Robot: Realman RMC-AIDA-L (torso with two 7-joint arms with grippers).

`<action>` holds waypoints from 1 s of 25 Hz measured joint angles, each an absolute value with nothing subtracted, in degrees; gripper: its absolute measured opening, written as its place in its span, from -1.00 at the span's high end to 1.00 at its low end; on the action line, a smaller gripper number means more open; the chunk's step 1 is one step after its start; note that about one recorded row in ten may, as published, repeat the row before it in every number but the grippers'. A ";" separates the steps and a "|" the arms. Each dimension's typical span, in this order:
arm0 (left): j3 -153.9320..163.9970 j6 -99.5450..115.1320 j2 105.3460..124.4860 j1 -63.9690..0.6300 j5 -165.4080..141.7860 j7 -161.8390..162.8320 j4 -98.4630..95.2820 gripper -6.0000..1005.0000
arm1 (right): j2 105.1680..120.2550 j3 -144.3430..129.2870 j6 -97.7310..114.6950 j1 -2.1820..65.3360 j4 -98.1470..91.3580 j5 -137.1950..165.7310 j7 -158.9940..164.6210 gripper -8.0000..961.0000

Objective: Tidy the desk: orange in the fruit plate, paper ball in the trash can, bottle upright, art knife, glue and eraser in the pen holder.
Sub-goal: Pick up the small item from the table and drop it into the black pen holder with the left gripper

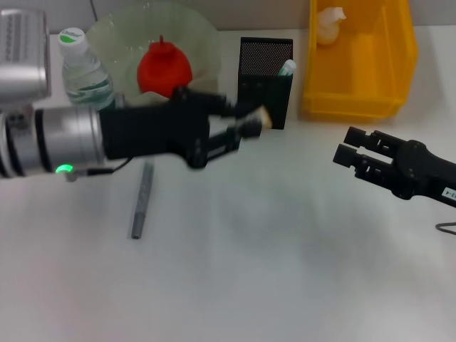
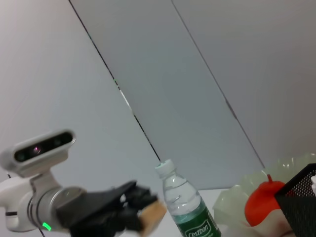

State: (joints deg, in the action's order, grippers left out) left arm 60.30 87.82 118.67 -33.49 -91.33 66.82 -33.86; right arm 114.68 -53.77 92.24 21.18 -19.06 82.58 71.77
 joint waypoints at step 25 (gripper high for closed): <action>64.48 61.38 119.18 -48.58 -68.36 55.63 -13.90 0.46 | 115.41 -53.87 91.63 23.26 -19.78 84.27 70.22 -0.34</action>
State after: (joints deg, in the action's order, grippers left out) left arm 64.48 61.38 119.18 -48.58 -68.36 55.63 -13.90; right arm 115.41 -53.87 91.63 23.26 -19.78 84.27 70.22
